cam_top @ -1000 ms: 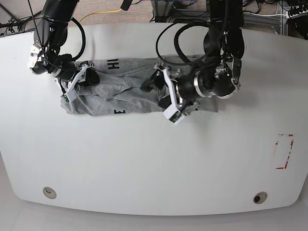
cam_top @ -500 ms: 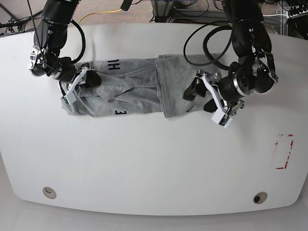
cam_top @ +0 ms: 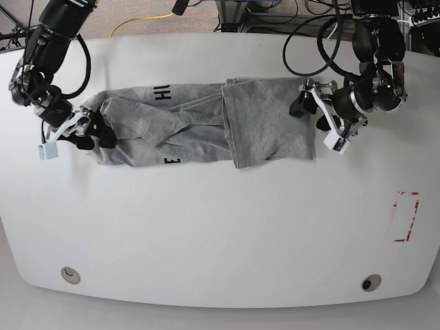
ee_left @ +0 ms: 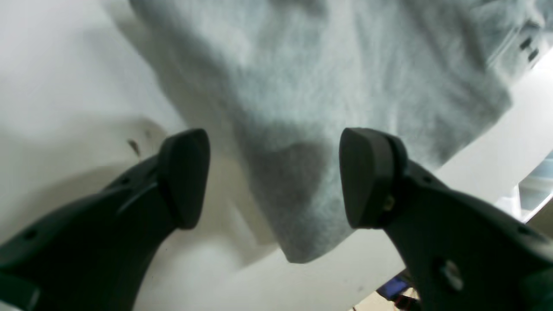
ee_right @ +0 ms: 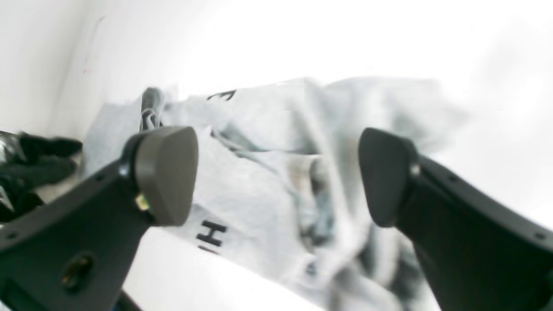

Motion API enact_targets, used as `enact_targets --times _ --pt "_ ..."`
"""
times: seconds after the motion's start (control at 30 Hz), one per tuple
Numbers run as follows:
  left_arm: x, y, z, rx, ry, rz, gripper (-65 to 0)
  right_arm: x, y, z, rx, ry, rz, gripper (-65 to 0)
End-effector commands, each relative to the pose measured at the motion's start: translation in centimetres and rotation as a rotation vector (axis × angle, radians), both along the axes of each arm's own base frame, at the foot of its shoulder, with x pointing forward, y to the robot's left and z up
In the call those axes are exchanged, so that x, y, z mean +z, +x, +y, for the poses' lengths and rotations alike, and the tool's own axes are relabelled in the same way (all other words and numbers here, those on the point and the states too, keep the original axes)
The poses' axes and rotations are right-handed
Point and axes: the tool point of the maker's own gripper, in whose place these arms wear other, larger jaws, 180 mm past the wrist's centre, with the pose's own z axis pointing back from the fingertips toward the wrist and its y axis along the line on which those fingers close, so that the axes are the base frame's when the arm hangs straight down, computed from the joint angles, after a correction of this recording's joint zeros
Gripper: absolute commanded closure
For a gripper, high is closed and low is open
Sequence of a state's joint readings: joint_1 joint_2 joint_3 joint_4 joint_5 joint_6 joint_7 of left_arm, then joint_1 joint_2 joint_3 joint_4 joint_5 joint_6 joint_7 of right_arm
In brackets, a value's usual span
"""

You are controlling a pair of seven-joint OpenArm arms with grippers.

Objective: Fold the T-shirt properly
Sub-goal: 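Fold the strip end with the left gripper toward the right gripper, then fold the strip end with the right gripper over toward the left gripper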

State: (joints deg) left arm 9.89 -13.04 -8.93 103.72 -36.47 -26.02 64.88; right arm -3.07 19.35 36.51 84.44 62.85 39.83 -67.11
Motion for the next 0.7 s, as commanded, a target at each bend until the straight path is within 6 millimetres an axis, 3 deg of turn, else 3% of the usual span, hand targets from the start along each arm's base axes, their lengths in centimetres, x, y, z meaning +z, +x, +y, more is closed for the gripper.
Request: enact_targets --times 0.0,0.13,0.3,0.5,0.67 --pt "0.3 0.8 0.2 0.014 -0.031 -0.035 -43.3 1.0 1.5 -3.6 -0.07 0.02 -0.022 -56.1" --pt "-0.9 0.4 0.2 -0.014 -0.029 -0.009 -43.3 -1.6 1.1 -6.4 -0.14 0.069 0.072 -56.1" --pt "-1.7 0.3 0.3 -0.04 -0.032 0.004 -43.1 -2.3 1.4 -7.0 -0.162 0.101 0.096 -55.6" --pt "-1.9 0.7 0.6 -0.038 -0.019 0.007 -39.3 -4.2 0.6 -3.7 -0.091 0.119 0.145 -55.3" --pt "-1.9 0.6 1.3 -0.042 0.005 0.005 -39.3 -4.3 0.0 -1.1 -0.067 0.137 0.134 -55.3"
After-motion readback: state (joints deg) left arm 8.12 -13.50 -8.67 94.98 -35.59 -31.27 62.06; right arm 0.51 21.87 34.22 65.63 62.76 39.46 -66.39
